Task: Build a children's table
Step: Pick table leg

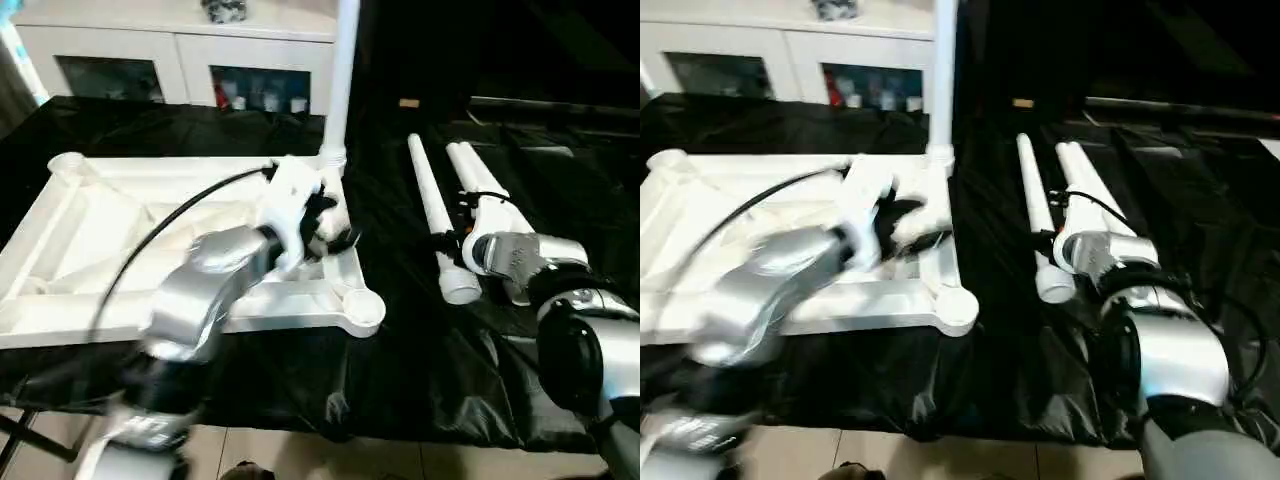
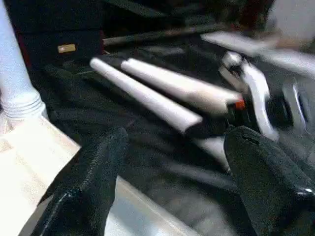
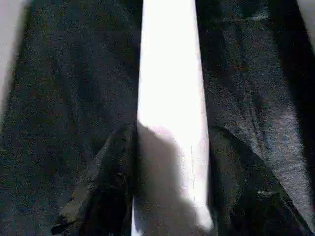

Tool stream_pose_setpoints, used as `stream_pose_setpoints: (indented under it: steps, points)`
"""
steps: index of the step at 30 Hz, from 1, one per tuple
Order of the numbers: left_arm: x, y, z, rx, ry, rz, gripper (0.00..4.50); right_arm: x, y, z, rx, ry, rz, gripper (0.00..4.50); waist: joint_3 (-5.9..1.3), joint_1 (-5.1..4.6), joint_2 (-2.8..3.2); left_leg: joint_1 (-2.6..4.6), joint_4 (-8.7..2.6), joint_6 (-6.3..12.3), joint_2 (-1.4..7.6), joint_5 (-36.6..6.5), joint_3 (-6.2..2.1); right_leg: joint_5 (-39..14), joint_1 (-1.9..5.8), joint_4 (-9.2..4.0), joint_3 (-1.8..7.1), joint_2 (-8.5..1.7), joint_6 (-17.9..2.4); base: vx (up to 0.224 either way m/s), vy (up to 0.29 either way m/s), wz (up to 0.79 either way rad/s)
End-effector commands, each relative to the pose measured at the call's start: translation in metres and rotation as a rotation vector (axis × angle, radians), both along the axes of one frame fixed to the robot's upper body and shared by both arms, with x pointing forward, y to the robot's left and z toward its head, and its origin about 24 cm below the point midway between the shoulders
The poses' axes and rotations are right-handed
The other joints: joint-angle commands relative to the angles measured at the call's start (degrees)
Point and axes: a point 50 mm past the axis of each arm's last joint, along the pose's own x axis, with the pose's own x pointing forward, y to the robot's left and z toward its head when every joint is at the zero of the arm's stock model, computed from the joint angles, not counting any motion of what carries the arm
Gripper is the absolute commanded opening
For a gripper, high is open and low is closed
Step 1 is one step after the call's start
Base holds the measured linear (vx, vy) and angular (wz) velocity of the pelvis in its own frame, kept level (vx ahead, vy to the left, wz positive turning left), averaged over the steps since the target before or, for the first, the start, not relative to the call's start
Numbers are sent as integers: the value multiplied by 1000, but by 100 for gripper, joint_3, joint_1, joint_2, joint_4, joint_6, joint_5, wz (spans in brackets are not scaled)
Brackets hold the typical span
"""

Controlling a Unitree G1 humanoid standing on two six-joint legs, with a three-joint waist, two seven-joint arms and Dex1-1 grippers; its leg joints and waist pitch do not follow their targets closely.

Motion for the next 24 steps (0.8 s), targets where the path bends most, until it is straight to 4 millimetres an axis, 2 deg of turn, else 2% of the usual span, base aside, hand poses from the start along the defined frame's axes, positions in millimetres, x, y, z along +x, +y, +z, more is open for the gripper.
stream_pose_setpoints:
  steps: [1, 2, 3, 4, 5, 6, 7, 8, 9, 10, 12, 13, 14, 15, 16, 18, 19, 20, 23, 24]
  points:
    - [8, -1, 1, -99, 84, 61, 363, 0, 1, 6, 130, -93, 38, 184, -443, 36, 10, 143, -384, 70, 431, -1182, -229, -549, 326, -430, 288, -488, -1585, 0, 0, 0]
    - [9, -2, 1, -114, 95, 62, 381, 0, 2, 7, 150, -110, 45, 184, -452, 52, -3, 127, -376, 172, 434, -1044, -241, -519, 341, -421, 273, -503, -1634, 0, 0, 0]
    - [9, -9, 2, -185, 145, 12, 392, -2, 4, 11, 224, -198, 95, 184, -435, 47, 48, 123, -365, 288, 412, -1017, -210, -555, 329, -458, 267, -483, -1644, 0, 0, 0]
    - [8, -11, 2, -202, 157, -9, 400, -3, 5, 12, 240, -223, 111, 184, -438, 91, 44, 140, -357, 316, 432, -1032, -209, -592, 317, -473, 273, -499, -1613, 0, 0, 0]
    - [8, -17, 4, -252, 181, -48, 400, -8, 9, 17, 299, -312, 166, 184, -460, 99, 75, 123, -367, 372, 444, -881, -239, -492, 340, -427, 251, -487, -1641, 0, 0, 0]
    - [8, -20, 6, -282, 193, -64, 403, -13, 12, 21, 340, -375, 207, 184, -453, 116, 51, 121, -360, 446, 435, -832, -210, -439, 332, -455, 252, -465, -1584, 0, 0, 0]
    - [9, -22, 8, -305, 201, -61, 426, -17, 14, 24, 382, -414, 234, 184, -477, 149, 33, 111, -357, 557, 478, -689, -243, -246, 355, -393, 251, -497, -1613, 0, 0, 0]
    - [10, -24, 9, -328, 213, -58, 437, -21, 16, 26, 413, -441, 263, 184, -487, 173, 47, 114, -349, 645, 485, -597, -239, -262, 336, -393, 234, -492, -1652, 0, 0, 0]
    - [11, -28, 12, -366, 238, -54, 440, -28, 18, 30, 464, -479, 305, 184, -457, 196, 122, 132, -333, 679, 457, -682, -203, -421, 298, -471, 242, -460, -1613, 0, 0, 0]
    - [11, -28, 12, -366, 238, -54, 440, -28, 18, 30, 464, -479, 305, 184, -457, 196, 122, 132, -333, 679, 457, -682, -203, -421, 298, -471, 242, -460, -1613, 0, 0, 0]
    - [13, -34, 15, -437, 303, -65, 447, -40, 22, 36, 526, -544, 373, 184, -451, 250, 125, 148, -357, 604, 489, -840, -234, -761, 291, -473, 237, -483, -1575, 0, 0, 0]
    - [12, -42, 19, -491, 358, -112, 449, -53, 26, 42, 595, -571, 436, 183, -431, 265, 92, 147, -365, 577, 471, -881, -227, -980, 292, -503, 243, -481, -1488, 0, 0, 0]
    - [12, -42, 19, -491, 358, -112, 450, -53, 26, 42, 595, -571, 436, 183, -430, 308, 112, 158, -369, 567, 472, -873, -236, -1071, 295, -510, 249, -490, -1422, 0, 0, 0]
    - [11, -44, 20, -504, 373, -130, 450, -58, 27, 44, 617, -579, 455, 183, -433, 304, 121, 146, -383, 544, 484, -900, -260, -1240, 284, -519, 244, -498, -1371, 0, 0, 0]
    - [10, -48, 23, -527, 391, -162, 450, -67, 30, 47, 642, -596, 503, 183, -432, 335, 91, 169, -386, 488, 472, -884, -249, -1402, 270, -552, 249, -504, -1268, 0, 0, 0]
    - [11, -51, 22, -527, 405, -153, 450, -75, 35, 50, 671, -601, 555, 183, -426, 330, 112, 157, -413, 395, 481, -974, -273, -1615, 257, -578, 247, -506, -1158, 0, 0, 0]
    - [12, -52, 21, -537, 415, -148, 450, -78, 38, 51, 676, -594, 579, 183, -417, 319, 65, 151, -425, 380, 483, -986, -270, -1656, 255, -596, 247, -502, -1118, 0, 0, 0]
    - [12, -52, 21, -544, 419, -148, 450, -79, 39, 50, 675, -589, 588, 183, -417, 327, 86, 147, -431, 341, 479, -995, -282, -1721, 260, -591, 248, -512, -1055, 0, 0, 0]
    - [10, -54, 27, -599, 418, -168, 450, -80, 44, 49, 648, -569, 613, 183, -409, 313, 92, 145, -444, 226, 481, -1076, -287, -1863, 242, -618, 252, -531, -980, 0, 0, 0]
    - [9, -54, 30, -626, 417, -175, 450, -80, 48, 48, 625, -561, 624, 183, -409, 323, 58, 148, -442, 194, 478, -1060, -280, -1887, 246, -610, 251, -544, -995, 0, 0, 0]
